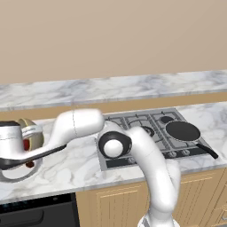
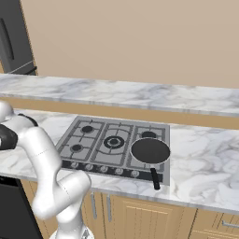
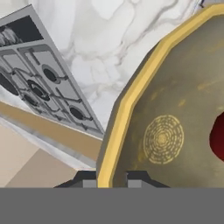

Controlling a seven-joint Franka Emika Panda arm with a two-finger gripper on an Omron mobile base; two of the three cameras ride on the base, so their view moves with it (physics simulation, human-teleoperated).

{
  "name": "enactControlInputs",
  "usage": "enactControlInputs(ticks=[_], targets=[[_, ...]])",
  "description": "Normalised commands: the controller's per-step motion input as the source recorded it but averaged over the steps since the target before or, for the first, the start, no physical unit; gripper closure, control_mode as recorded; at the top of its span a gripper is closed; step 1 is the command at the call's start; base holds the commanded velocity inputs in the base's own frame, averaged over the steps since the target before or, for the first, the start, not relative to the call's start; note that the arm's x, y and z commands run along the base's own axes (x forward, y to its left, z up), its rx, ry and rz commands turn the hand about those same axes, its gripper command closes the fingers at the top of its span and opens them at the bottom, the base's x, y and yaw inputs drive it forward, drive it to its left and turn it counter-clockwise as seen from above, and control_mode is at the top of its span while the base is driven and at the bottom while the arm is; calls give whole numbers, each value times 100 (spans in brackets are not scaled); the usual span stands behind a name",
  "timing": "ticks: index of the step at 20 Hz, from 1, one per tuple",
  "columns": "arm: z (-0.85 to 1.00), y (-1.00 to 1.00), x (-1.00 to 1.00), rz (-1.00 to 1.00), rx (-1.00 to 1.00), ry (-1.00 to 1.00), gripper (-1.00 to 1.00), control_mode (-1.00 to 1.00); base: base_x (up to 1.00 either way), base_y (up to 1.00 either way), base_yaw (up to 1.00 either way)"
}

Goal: Place the chicken drumstick on the plate and place the tomato on the same plate.

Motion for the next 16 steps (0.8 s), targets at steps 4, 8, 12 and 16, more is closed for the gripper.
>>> enactControlInputs(ticks=[4,8,12,16], targets=[[0,-1,-11,0,-11,-11,100,-100,0,0,0],[0,0,-13,0,-9,-12,100,-100,0,0,0],[0,0,-15,0,-6,-8,100,-100,0,0,0],[0,-2,-14,0,-7,-7,100,-100,0,0,0]])
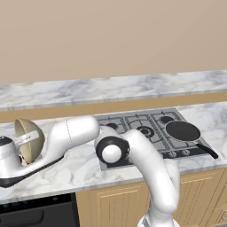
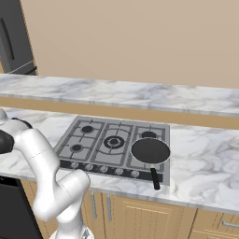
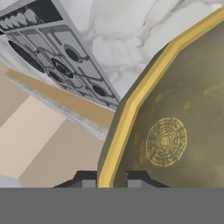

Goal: Place the chicken drumstick on the plate and place the tomato on the same plate.

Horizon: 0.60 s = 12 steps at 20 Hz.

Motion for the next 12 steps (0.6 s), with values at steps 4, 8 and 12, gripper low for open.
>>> enactControlInputs(ticks=[4,8,12], targets=[[1,-7,-9,0,-3,-5,100,-100,0,0,0],[11,-4,-3,0,0,-5,100,-100,0,0,0],[23,-3,-1,0,19,-8,100,-100,0,0,0]])
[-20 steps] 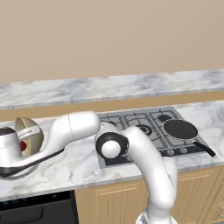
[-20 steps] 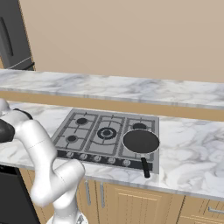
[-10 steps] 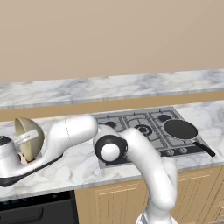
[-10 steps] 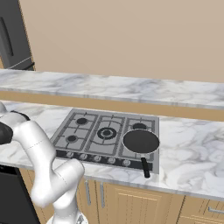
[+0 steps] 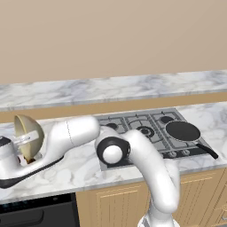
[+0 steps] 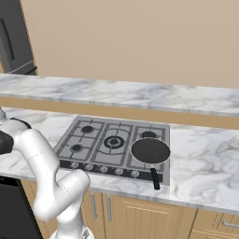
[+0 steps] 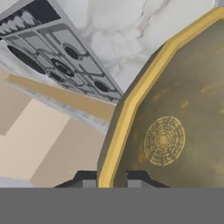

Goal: Place the chicken drumstick on the plate and place the tomato on the same plate.

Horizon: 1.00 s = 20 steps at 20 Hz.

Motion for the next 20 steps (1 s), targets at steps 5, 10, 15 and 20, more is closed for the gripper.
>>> enactControlInputs(ticks=[5,10,15,20], targets=[[22,-10,-8,0,24,-5,100,-100,0,0,0],[12,-34,-23,0,25,-3,100,-100,0,0,0],[11,-50,-27,-3,25,0,100,-100,0,0,0],[17,-54,-27,-3,30,-1,100,-100,0,0,0]])
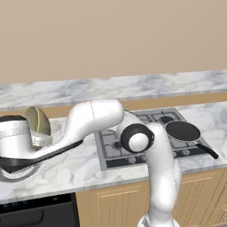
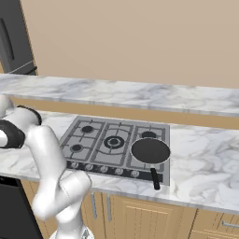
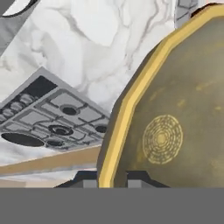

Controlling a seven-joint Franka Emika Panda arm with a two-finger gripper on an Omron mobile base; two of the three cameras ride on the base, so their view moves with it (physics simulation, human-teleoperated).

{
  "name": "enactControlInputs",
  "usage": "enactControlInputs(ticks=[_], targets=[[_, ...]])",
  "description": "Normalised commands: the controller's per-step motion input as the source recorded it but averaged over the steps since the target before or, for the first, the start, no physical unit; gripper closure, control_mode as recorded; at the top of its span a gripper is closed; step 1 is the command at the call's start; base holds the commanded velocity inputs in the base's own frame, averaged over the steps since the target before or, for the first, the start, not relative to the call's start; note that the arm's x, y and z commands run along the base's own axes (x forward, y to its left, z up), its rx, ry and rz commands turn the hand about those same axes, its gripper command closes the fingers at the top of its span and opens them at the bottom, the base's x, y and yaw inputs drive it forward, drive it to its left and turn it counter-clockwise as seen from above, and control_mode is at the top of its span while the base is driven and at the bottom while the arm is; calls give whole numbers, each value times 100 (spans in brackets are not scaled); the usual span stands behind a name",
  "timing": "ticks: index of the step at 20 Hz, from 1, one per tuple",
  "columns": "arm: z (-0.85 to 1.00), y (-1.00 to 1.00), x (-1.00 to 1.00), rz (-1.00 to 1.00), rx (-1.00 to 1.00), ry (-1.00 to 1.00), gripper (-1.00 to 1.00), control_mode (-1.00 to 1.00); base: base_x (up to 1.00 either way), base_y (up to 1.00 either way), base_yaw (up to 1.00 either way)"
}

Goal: Place the chicken drumstick on the plate and place the tomato on the same plate.

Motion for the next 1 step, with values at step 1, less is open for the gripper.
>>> enactControlInputs(ticks=[1], targets=[[15,-59,-27,-3,31,0,100,-100,0,0,0]])
